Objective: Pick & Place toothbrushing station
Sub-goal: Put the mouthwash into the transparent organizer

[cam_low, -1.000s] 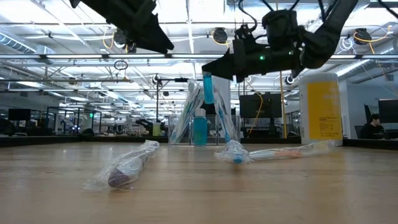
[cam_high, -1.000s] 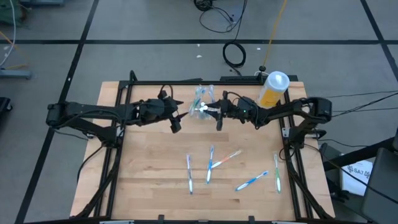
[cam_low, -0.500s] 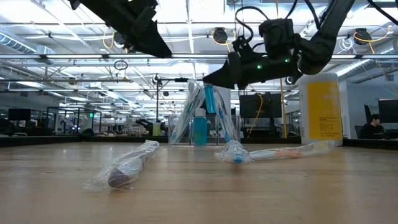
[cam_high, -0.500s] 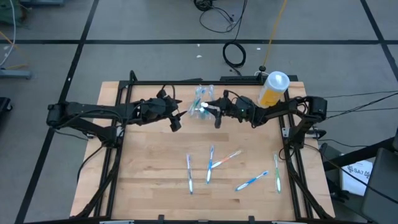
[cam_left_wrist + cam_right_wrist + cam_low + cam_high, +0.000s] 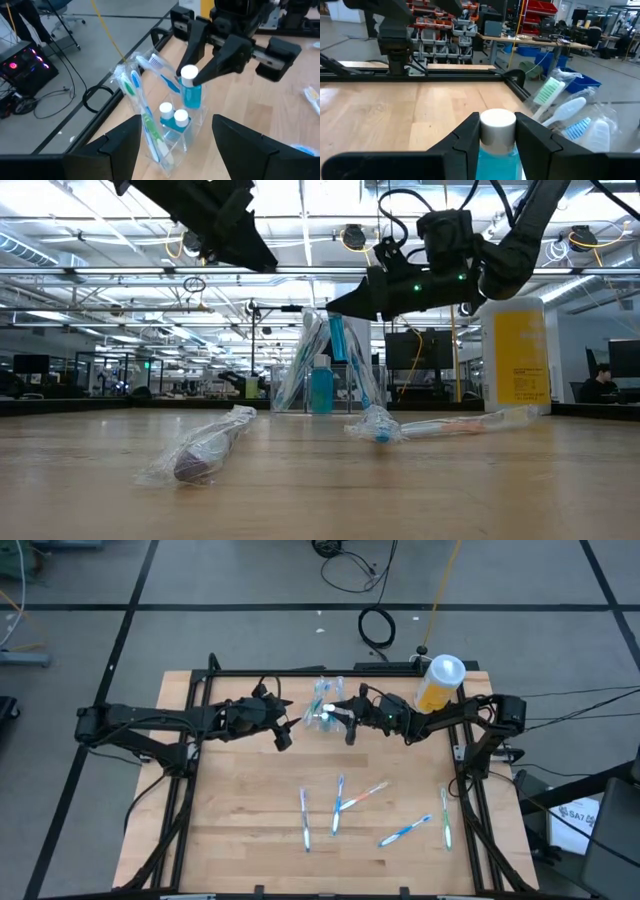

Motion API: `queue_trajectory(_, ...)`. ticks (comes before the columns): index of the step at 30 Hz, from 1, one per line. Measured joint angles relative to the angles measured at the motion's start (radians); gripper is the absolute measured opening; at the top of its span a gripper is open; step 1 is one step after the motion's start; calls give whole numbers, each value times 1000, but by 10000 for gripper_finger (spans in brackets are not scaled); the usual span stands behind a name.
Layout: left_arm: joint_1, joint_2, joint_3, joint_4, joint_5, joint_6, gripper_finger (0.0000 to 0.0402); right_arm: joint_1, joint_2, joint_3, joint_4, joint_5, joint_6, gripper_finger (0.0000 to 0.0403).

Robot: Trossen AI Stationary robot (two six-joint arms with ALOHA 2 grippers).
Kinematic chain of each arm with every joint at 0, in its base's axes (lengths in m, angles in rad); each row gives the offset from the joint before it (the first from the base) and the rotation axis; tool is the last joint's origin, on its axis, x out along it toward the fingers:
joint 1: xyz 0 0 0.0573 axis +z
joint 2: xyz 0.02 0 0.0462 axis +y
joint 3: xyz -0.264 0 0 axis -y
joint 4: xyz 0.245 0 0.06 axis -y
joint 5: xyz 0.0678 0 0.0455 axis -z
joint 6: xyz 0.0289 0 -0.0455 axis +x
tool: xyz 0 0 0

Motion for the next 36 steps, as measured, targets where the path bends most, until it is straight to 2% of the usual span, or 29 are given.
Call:
queue_trajectory(5, 0, 0, 0, 6, 0, -1, 251, -1, 0, 0, 0, -7, 0, 101)
queue_trajectory(9, 0, 0, 0, 14, 0, -3, 251, -1, 0, 0, -1, -52, 0, 96)
queue_trajectory(17, 0, 0, 0, 15, 0, -3, 251, -2, 8, 0, -4, -51, -9, 98)
queue_trajectory(26, 0, 0, 0, 15, 0, -3, 251, -22, 109, -1, 114, -50, -4, 97)
queue_trajectory(30, 0, 0, 0, 11, 0, -3, 251, -29, 106, 1, 156, -51, -3, 97)
queue_trajectory(36, 0, 0, 0, -9, 0, -2, 251, -38, 107, 0, 94, -47, 8, 98)
